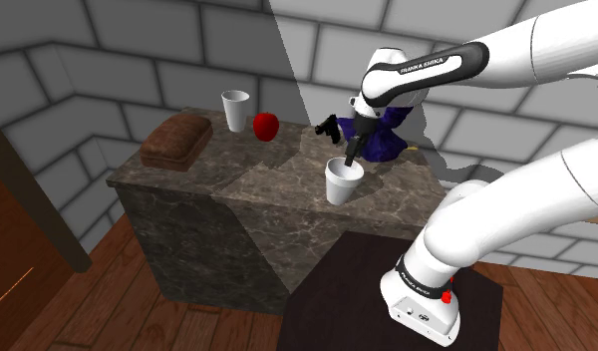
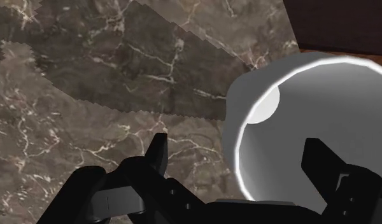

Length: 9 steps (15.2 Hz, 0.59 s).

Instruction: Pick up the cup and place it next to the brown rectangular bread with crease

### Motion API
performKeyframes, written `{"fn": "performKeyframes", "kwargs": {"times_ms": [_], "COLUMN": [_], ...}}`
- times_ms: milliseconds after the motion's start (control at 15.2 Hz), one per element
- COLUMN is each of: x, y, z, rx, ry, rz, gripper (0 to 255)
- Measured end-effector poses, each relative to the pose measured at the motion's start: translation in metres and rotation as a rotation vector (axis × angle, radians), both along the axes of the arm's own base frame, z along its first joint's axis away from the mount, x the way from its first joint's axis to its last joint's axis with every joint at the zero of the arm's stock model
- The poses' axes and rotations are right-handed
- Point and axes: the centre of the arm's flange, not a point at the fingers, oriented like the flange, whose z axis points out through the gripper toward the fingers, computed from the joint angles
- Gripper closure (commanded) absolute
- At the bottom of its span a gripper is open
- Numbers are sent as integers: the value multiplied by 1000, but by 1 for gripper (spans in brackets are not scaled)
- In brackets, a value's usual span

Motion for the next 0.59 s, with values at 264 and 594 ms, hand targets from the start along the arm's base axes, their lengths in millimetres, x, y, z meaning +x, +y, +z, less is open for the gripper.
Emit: {"fn": "performKeyframes", "kwargs": {"times_ms": [264, 594], "x": [0, 0], "y": [4, 4], "z": [-22, -28], "rx": [0, 0], "ry": [1, 0], "rz": [0, 0], "gripper": [0, 0]}}
